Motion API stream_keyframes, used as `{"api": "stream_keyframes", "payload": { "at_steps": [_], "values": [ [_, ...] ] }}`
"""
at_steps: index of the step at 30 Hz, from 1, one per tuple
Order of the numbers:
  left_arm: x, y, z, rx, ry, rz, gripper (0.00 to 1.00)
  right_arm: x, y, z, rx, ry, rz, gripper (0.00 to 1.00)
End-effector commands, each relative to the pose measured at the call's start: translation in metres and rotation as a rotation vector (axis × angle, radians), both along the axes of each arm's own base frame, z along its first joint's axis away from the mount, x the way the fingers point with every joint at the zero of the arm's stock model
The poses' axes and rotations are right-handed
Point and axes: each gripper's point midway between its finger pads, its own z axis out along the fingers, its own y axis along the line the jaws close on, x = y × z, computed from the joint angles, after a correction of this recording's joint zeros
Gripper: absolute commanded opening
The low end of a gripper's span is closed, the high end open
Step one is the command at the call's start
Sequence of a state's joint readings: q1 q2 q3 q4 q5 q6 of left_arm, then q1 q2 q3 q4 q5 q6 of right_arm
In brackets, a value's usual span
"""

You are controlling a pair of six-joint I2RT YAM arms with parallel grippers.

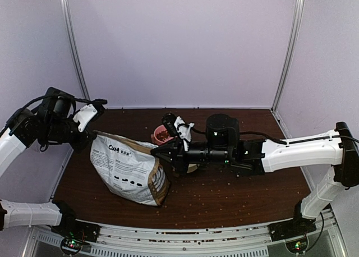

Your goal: Serve the pet food

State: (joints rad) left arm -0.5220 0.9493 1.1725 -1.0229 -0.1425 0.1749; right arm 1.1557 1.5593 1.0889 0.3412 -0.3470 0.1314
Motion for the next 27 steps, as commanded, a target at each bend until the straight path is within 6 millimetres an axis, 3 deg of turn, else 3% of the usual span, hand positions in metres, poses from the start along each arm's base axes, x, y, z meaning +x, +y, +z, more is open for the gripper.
{"api": "stream_keyframes", "payload": {
  "at_steps": [1, 4, 10, 13, 17, 20, 27],
  "values": [
    [0.014, 0.072, 0.007, 0.195, -0.073, 0.304, 0.00, -0.016, -0.016, 0.039, 0.084, -0.026, 0.050, 0.00],
    [0.014, 0.070, 0.009, 0.167, -0.086, 0.303, 0.00, -0.016, -0.016, 0.038, 0.083, -0.025, 0.049, 0.00],
    [0.012, 0.068, 0.020, 0.094, -0.114, 0.329, 0.51, -0.013, -0.016, 0.038, 0.076, -0.021, 0.035, 0.02],
    [0.008, 0.064, 0.033, 0.025, -0.155, 0.317, 0.65, -0.012, -0.014, 0.037, 0.050, -0.024, 0.024, 0.18],
    [-0.002, 0.066, 0.059, -0.058, -0.229, 0.326, 0.72, -0.013, -0.011, 0.036, -0.001, -0.046, 0.004, 0.42],
    [-0.010, 0.065, 0.075, -0.115, -0.263, 0.314, 0.74, -0.016, -0.009, 0.036, -0.022, -0.059, 0.004, 0.53],
    [-0.022, 0.049, 0.108, -0.305, -0.311, 0.265, 0.79, -0.011, -0.012, 0.053, -0.013, -0.050, -0.061, 0.60]
  ]
}}
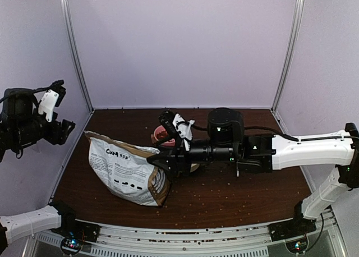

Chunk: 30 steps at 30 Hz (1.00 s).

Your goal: Serve the pet food

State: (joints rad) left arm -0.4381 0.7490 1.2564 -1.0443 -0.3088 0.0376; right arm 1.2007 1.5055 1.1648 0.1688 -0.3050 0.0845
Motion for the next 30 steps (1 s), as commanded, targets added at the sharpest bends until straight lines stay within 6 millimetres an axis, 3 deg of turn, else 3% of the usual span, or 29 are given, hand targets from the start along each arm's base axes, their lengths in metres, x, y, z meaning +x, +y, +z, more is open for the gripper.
{"api": "stream_keyframes", "payload": {
  "at_steps": [1, 3, 4, 8, 13, 16, 20, 23, 25, 30],
  "values": [
    [0.000, -0.019, 0.034, -0.179, -0.083, -0.050, 0.81, 0.011, -0.012, 0.036, 0.043, -0.011, -0.100, 0.61],
    [0.005, -0.024, 0.039, -0.225, -0.090, -0.051, 0.85, 0.024, -0.023, 0.043, 0.049, 0.006, -0.196, 0.67],
    [0.008, -0.025, 0.041, -0.237, -0.093, -0.046, 0.87, 0.033, -0.032, 0.044, 0.038, 0.013, -0.258, 0.80],
    [0.030, -0.020, 0.043, -0.249, -0.092, 0.016, 0.91, 0.064, -0.072, 0.038, -0.033, 0.071, -0.449, 0.87],
    [0.070, 0.014, 0.038, -0.366, -0.107, 0.124, 0.91, 0.109, -0.148, 0.006, -0.137, 0.164, -0.682, 0.89],
    [0.089, 0.050, 0.025, -0.444, -0.109, 0.222, 0.91, 0.132, -0.203, -0.021, -0.198, 0.222, -0.826, 0.92],
    [0.106, 0.096, -0.012, -0.490, -0.134, 0.368, 0.91, 0.157, -0.283, -0.056, -0.242, 0.293, -1.018, 0.93],
    [0.106, 0.125, -0.051, -0.456, -0.205, 0.513, 0.92, 0.166, -0.343, -0.072, -0.240, 0.315, -1.154, 0.93],
    [0.096, 0.143, -0.072, -0.435, -0.270, 0.619, 0.95, 0.169, -0.379, -0.079, -0.215, 0.314, -1.233, 0.94],
    [0.066, 0.163, -0.089, -0.423, -0.441, 0.745, 0.98, 0.164, -0.453, -0.088, -0.103, 0.235, -1.414, 0.94]
  ]
}}
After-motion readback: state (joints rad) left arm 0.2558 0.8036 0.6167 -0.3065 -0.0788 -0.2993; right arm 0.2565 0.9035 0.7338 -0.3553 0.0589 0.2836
